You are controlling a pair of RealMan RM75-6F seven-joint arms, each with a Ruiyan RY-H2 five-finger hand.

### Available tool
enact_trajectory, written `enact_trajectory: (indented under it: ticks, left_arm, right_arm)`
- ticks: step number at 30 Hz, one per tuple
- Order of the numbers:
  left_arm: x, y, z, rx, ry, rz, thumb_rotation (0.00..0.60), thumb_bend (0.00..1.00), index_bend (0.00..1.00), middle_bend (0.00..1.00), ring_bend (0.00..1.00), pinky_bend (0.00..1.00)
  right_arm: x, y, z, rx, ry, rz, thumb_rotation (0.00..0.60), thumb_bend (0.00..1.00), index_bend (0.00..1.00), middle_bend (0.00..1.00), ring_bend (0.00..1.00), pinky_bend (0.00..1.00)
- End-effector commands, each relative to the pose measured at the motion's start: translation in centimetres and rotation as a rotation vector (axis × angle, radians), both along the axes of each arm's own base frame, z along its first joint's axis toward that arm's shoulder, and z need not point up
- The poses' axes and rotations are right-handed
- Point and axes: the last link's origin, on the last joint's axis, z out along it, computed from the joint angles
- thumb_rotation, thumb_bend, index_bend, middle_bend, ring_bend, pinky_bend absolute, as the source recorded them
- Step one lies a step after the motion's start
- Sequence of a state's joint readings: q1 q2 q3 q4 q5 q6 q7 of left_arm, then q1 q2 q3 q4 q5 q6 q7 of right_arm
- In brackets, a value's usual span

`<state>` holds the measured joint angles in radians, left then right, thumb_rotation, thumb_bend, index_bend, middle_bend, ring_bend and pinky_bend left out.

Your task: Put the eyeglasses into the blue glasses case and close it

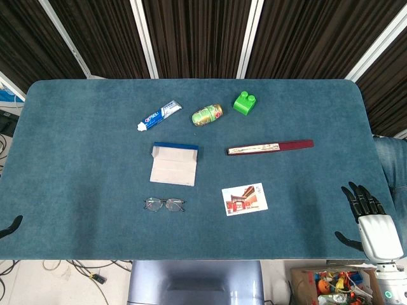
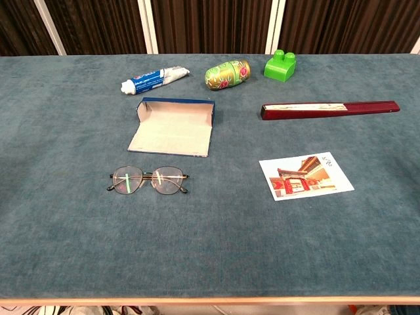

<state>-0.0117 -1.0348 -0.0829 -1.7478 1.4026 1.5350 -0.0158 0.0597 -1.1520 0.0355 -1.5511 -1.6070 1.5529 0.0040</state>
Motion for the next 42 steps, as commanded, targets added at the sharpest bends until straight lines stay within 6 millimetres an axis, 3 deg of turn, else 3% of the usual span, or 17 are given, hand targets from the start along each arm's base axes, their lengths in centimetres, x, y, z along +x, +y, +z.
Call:
enact_trajectory:
  ticks: [1,22,31,36,42]
  left_arm:
    - [0.1,0.0,-0.1,-0.004,0.002,-0.003,0.600,0.21,0.02,0.02,0.00,0.00]
    - [0.2,0.0,-0.4,-0.005,-0.010,-0.016,0.600,0.21,0.02,0.02,0.00,0.00]
    - [0.9,0.9,-2.1,-0.061,-0.015,-0.046,0.600,0.21,0.05,0.02,0.00,0.00]
    - [3.7,3.0,-3.3,-0.187,0.004,-0.138,0.600,0.21,0.10,0.02,0.00,0.00]
    - [8.6,7.3,-4.3,-0.276,0.069,-0.217,0.600,0.22,0.14,0.02,0.00,0.00]
  right_arm:
    - [0.0,0.0,0.0,0.001,-0.001,0.000,0.600,0.05,0.02,0.00,0.03,0.18]
    - [0.0,0.0,-0.1,0.004,-0.001,-0.009,0.600,0.05,0.02,0.00,0.03,0.18]
    - [0.0,0.0,-0.2,0.012,-0.010,-0.018,0.600,0.05,0.02,0.00,0.03,0.18]
    - [-0.1,0.0,-0.2,0.017,-0.026,-0.030,0.600,0.05,0.02,0.00,0.03,0.18]
    - [0.0,0.0,-0.4,0.031,-0.028,-0.026,0.600,0.05,0.02,0.00,0.03,0.18]
